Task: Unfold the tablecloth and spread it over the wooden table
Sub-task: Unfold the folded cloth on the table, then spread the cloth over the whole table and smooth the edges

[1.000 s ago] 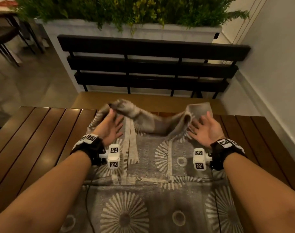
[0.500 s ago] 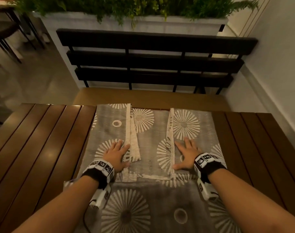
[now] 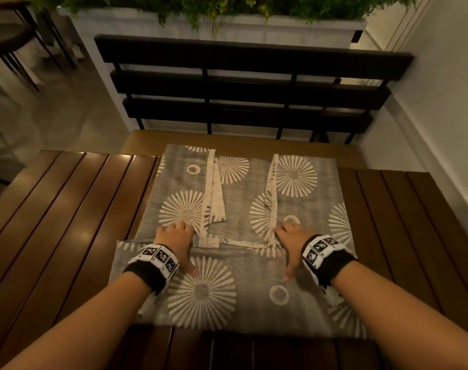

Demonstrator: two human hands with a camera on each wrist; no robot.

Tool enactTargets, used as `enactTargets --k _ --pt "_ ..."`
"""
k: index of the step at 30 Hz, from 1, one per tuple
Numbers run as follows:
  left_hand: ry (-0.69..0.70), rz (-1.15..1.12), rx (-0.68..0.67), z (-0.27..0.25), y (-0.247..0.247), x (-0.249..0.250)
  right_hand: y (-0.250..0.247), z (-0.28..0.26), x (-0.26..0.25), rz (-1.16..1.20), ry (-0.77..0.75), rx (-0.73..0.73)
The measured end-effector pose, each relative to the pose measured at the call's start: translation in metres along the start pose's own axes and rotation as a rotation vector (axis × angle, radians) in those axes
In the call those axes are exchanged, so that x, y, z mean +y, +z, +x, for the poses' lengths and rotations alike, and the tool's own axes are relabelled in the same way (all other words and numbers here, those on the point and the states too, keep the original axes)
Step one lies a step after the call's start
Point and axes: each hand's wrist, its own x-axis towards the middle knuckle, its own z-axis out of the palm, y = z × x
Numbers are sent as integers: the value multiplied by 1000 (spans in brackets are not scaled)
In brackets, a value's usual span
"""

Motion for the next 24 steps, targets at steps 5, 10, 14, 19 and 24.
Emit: enactTargets --k 5,10,14,19,24 --pt "4 -5 -96 -2 1 6 16 -10 -13 -111 52 81" --pt "94 -31 -151 -8 -1 10 18 -23 -16 30 48 157" --pt "128 27 -91 -21 4 16 21 -44 -24 58 66 188" --pt "268 107 9 -60 8 21 38 -88 -42 118 65 191" --pt "400 20 5 -123 29 22 69 -133 -68 201 158 103"
